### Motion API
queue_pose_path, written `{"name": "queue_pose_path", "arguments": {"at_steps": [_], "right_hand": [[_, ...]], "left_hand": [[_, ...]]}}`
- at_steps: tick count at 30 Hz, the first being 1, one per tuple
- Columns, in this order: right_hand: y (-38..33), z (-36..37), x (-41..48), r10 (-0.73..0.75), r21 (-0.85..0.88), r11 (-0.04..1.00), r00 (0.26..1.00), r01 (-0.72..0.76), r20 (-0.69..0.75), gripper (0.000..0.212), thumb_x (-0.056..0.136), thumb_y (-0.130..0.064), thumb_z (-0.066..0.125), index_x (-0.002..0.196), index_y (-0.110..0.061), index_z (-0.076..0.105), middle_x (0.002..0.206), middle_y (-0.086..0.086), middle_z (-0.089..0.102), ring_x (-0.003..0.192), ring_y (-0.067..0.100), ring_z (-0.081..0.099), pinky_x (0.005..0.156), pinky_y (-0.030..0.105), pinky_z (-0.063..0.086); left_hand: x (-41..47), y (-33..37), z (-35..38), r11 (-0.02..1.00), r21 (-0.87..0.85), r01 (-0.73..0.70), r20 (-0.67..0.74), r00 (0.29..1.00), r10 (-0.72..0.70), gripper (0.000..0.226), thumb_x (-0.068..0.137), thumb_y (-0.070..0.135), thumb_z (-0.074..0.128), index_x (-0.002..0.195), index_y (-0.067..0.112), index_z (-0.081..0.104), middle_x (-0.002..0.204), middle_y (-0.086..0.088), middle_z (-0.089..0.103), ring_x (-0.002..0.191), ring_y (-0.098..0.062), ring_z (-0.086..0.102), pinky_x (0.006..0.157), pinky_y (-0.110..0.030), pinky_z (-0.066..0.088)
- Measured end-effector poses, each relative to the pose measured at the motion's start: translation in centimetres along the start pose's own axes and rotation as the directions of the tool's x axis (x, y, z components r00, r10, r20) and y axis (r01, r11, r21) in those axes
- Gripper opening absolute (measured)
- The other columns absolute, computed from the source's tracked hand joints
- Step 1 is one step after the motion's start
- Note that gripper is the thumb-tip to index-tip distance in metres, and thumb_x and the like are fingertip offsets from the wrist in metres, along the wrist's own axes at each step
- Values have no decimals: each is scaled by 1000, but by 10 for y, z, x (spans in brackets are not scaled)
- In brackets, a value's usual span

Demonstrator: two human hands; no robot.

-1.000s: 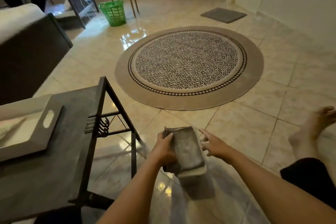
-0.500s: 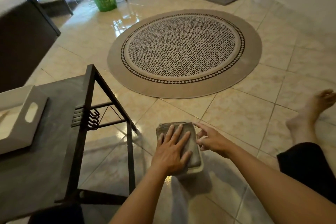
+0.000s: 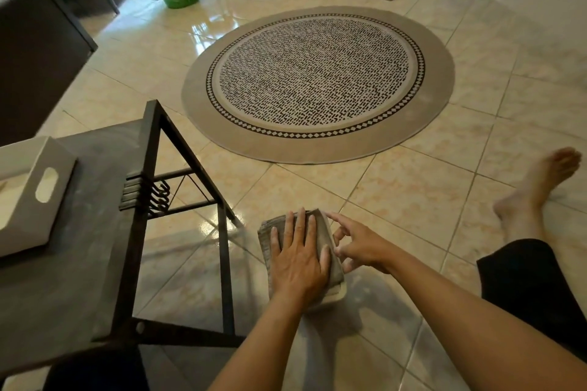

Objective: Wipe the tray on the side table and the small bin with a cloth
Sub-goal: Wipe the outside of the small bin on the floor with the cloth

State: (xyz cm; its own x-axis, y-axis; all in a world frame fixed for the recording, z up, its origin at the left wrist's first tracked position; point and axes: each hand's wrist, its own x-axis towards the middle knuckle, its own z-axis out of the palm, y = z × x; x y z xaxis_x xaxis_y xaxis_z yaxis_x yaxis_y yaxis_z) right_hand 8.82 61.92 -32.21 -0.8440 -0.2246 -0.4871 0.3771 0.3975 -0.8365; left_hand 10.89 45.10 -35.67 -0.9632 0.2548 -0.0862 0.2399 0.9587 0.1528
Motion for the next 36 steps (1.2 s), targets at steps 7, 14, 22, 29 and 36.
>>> {"name": "queue_pose_path", "arguments": {"at_steps": [7,14,22,29,36], "right_hand": [[-5,-2,1,20,-30,999,1000,-20,21,92,86,13,59,153,-39,25,111,13,53,79,23,70,67,42,65],[-8,-3,4,54,-17,998,998,-54,43,94,84,16,58,153,-38,24,109,14,54,83,25,70,68,43,65],[-8,-3,8,49,13,999,998,-50,45,90,84,15,59,151,-38,30,109,13,54,88,26,69,67,41,65],[-6,-3,8,48,41,998,998,-49,37,86,86,14,60,150,-37,33,101,13,55,80,23,68,67,40,65],[-6,-1,7,39,55,998,999,-41,28,85,85,17,56,150,-34,33,103,15,55,85,24,68,64,38,64]], "left_hand": [[0,0,-3,999,-32,-29,5,1000,30,68,96,55,11,156,29,-10,164,3,-20,146,-18,-29,116,-49,-19],[-3,1,1,999,-31,23,19,1000,-22,68,94,59,8,154,35,-13,162,5,-24,146,-20,-30,116,-52,-20],[-2,2,0,996,-47,77,19,997,-76,69,93,59,4,155,33,-13,161,3,-27,144,-21,-34,117,-53,-17],[16,-4,-7,991,-73,108,35,994,-106,68,94,57,9,153,36,-16,161,3,-27,145,-21,-31,117,-54,-16],[8,11,-5,997,-50,62,49,997,-59,66,96,53,8,153,32,-19,160,1,-31,143,-23,-35,118,-54,-15]]}}
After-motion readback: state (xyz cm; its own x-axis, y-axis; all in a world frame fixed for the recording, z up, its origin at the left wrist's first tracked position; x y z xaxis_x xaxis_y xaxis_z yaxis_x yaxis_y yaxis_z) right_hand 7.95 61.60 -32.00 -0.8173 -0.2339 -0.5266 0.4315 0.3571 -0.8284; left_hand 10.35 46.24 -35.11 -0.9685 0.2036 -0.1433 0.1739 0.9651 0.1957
